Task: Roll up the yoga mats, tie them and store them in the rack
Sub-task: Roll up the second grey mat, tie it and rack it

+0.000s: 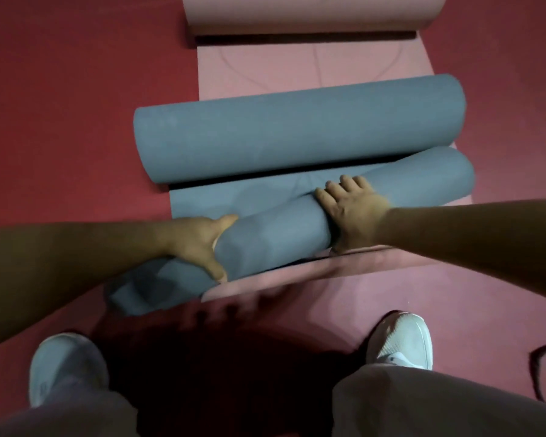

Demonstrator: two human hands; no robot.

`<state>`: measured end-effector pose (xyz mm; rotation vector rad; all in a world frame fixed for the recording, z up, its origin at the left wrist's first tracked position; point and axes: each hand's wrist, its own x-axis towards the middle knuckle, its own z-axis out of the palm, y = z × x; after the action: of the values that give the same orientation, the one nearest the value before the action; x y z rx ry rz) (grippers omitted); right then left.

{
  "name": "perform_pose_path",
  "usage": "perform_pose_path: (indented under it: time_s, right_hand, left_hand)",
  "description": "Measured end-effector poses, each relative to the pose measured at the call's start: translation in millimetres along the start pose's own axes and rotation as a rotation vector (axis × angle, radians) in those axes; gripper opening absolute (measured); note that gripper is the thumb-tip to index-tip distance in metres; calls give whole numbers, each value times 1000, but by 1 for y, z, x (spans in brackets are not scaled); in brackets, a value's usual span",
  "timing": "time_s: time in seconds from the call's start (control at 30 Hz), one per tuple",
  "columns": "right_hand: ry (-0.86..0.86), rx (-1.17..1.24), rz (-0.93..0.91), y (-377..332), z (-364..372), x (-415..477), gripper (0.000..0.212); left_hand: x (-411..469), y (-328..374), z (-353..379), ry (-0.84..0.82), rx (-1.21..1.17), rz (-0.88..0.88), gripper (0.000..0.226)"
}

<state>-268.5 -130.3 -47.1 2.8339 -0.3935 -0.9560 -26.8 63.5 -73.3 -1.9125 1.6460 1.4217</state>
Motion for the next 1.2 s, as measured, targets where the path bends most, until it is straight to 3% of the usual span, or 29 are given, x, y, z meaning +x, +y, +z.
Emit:
perform_pose_path:
  time_s: [0.1,0.23,0.3,0.53,0.67,0.77,0.83,0.9,1.0,1.1,1.2]
  right_hand:
    - [-48,47,-11,12,-10,21,121]
    - [-293,294,24,29,-41,52,131]
    - [-363,328,39,30,-48,64,137]
    - [-268,296,47,40,-42,66,130]
    - [-248,363,39,43,-48,62,117]
    - [-286,340,26,35,-52,58,114]
    - [-286,216,2,26,-44,52,118]
    - [-237,146,-36,22,-33,46,118]
    - [-212,177,-30,24,-30,44,112]
    - [-219,203,-27,24,-31,43,107]
    - [-228,249,-70,12,-25,39,97]
  left_hand:
    - [10,-6,-25,-104,8,13,102]
    - [15,-4,-57,-107,547,-93,116]
    - [17,-6,-58,-71,623,-80,118]
    - [15,-27,-47,59,250,90,109]
    - [15,-28,-50,120,162,92,99]
    - [18,-22,-52,137,57,21,78]
    - [25,-15,-55,245,-102,-21,73]
    - [34,-9,-61,415,-209,-67,92]
    - [38,-8,-82,627,-308,-119,92]
    - [21,-13,-116,782,-233,-143,86]
    - [8,-12,-118,684,-3,-88,64]
